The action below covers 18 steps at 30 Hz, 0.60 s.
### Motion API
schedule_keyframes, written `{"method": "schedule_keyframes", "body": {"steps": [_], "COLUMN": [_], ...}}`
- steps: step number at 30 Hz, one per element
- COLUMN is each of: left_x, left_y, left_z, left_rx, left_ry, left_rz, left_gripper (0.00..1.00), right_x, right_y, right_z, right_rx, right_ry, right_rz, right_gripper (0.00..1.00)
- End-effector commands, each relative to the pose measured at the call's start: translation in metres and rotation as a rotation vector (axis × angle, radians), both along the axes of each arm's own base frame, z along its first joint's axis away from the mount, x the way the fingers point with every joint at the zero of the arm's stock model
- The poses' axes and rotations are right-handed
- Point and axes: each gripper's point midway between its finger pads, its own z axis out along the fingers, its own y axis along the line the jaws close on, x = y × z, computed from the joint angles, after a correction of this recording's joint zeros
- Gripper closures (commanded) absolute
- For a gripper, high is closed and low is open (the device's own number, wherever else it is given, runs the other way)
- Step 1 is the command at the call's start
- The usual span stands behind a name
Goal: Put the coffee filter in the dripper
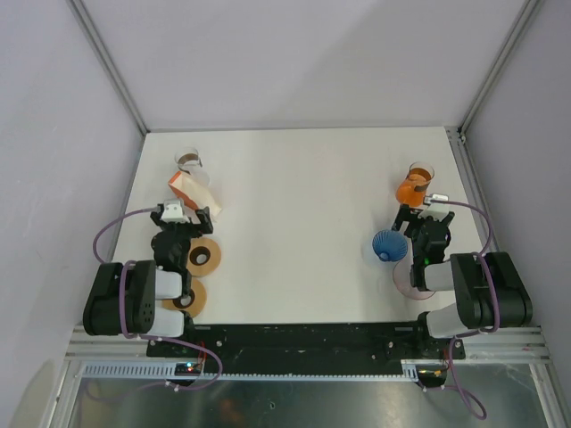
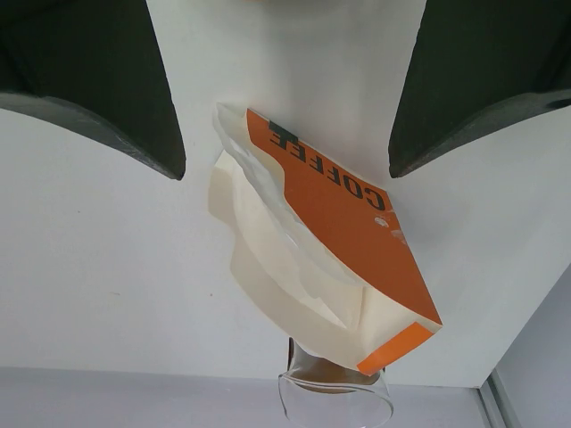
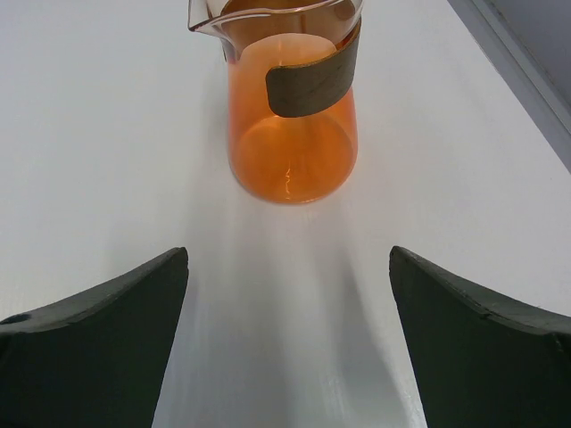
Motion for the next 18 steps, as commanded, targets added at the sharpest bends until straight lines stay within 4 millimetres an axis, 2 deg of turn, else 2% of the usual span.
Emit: {"method": "schedule_keyframes", "body": {"steps": [1,12,18], "left_x": [0.007,0.007,0.005], "left_y": [0.003,0.002,0.004], "left_z": [0.013,0.014,0.028], "left_rx": [0.034,0.034,0.031], "left_ry": [-0.040,-0.043,-0.056], "left_rz": [0.011,0.006,0.017], "left_gripper": [0.00,0.00,0.00], "right_x": [0.008,0.008,-0.001], "right_y": [-0.003,-0.003,0.000], "right_z": [0.014,0.016,0.042], "right_rx": [-0.007,-0.005,-0.031], "right_ry": [-0.047,-0.049,-0.071], "right_rz": [-0.011,-0.007,-0.029], "right_gripper": [0.01,0.01,0.01]}}
